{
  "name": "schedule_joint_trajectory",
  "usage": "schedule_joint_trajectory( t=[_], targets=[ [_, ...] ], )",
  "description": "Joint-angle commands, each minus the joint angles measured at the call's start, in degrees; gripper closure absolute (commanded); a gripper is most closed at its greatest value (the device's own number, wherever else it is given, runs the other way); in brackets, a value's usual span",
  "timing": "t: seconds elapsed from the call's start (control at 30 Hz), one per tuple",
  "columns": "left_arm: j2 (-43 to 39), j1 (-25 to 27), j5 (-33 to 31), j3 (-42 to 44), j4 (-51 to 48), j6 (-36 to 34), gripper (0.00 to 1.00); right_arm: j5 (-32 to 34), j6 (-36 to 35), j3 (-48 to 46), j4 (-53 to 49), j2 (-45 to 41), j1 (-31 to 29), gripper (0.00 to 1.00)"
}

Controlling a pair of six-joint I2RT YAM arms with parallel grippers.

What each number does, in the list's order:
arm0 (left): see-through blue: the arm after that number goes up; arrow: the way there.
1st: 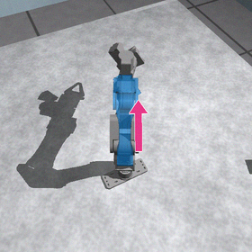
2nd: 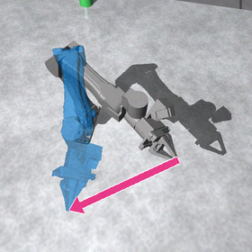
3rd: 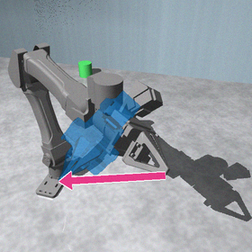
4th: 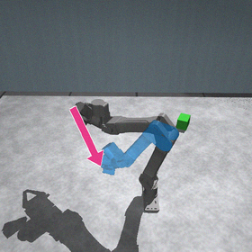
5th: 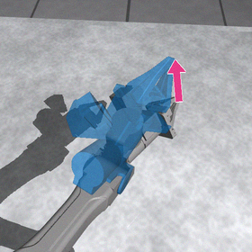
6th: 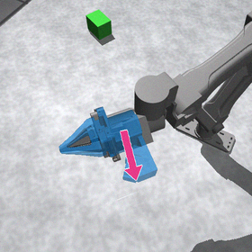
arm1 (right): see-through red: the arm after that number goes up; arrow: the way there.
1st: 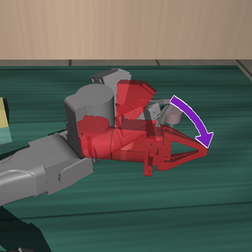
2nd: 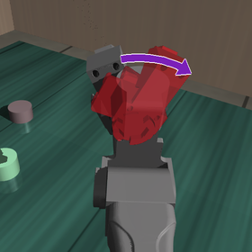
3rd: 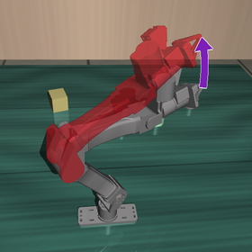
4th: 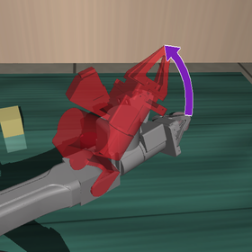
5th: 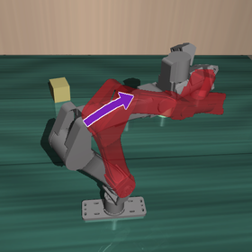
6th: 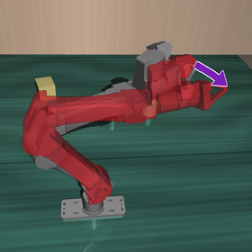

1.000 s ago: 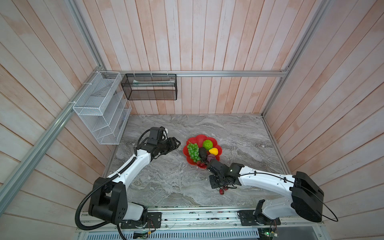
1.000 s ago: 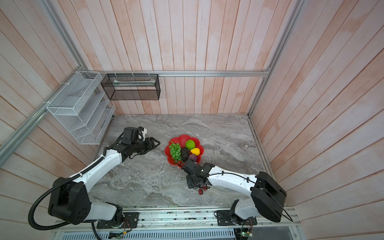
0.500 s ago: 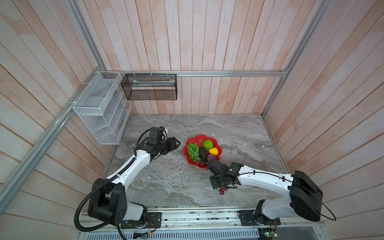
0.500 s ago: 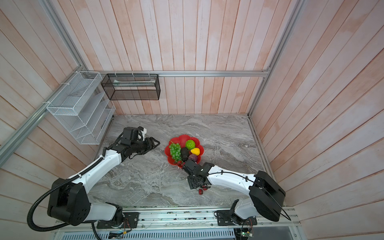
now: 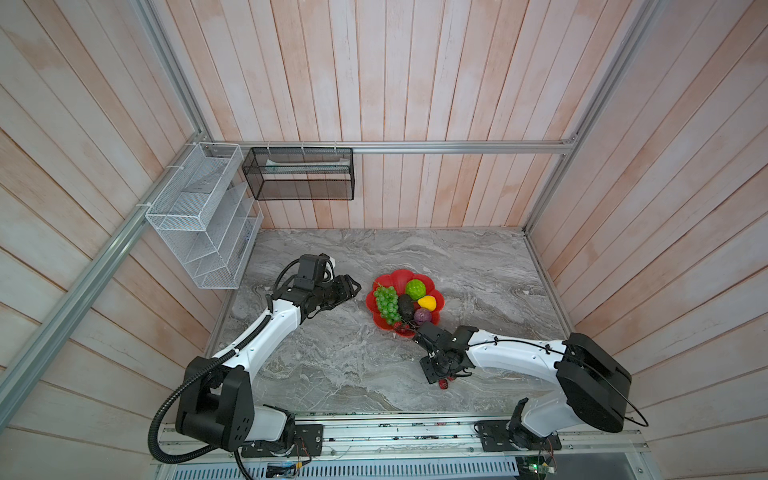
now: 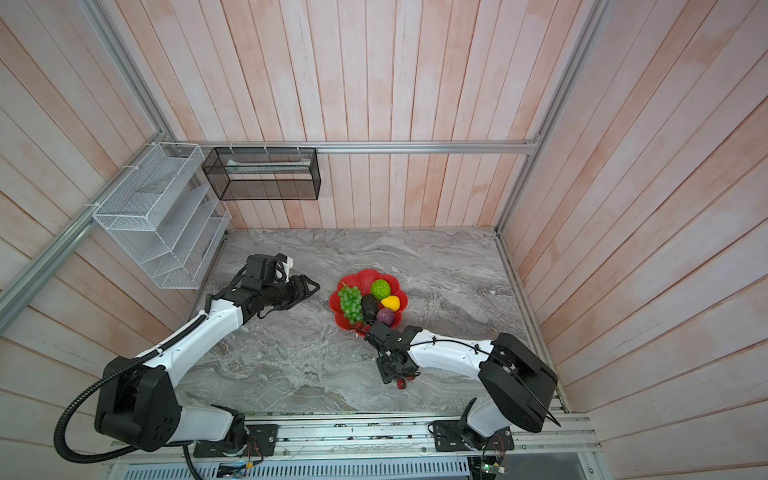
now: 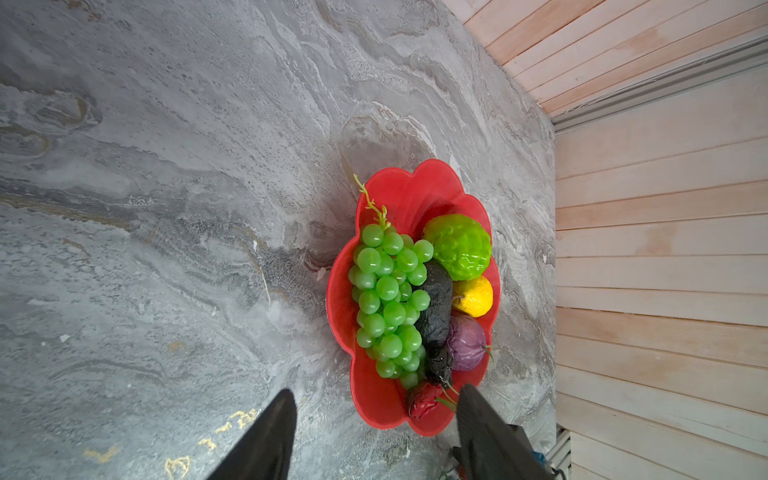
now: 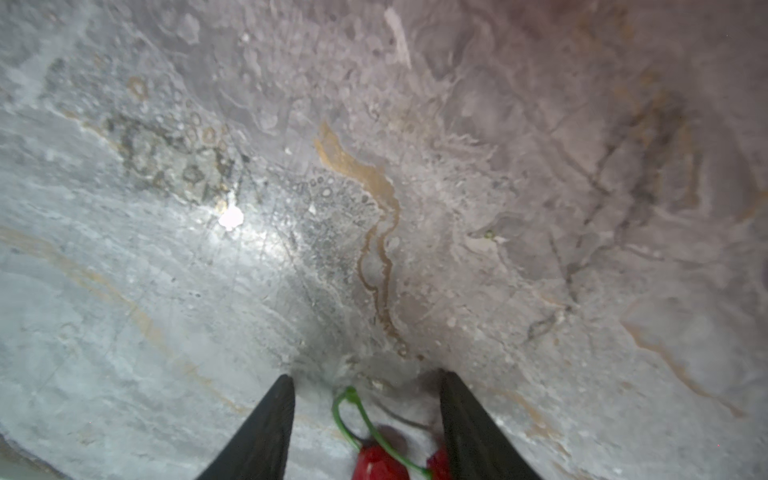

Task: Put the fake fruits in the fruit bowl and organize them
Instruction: 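Lower the right gripper and close it on the red cherries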

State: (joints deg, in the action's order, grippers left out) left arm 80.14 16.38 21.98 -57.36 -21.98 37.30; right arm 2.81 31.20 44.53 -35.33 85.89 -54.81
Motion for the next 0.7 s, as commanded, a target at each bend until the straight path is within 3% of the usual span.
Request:
schedule_joint_trajectory(
  t=[0.0, 0.17, 0.67],
  targets=[
    [0.3, -0.3, -0.3, -1.9, -0.8, -0.5, 0.36, -1.9, -0.5, -1.4, 0.7, 0.6, 0.2, 0.44],
    [0.8, -0.3, 0.0, -1.9, -0.4, -0.2, 0.36, -2.4, 0.2, -1.9, 1.2, 1.7, 0.2, 0.52],
    [0.9, -0.3, -0.2, -1.7, -0.1, 0.2, 0.36, -1.6, 2.5, -3.8, 3.9, 0.0, 0.2, 0.87]
  ],
)
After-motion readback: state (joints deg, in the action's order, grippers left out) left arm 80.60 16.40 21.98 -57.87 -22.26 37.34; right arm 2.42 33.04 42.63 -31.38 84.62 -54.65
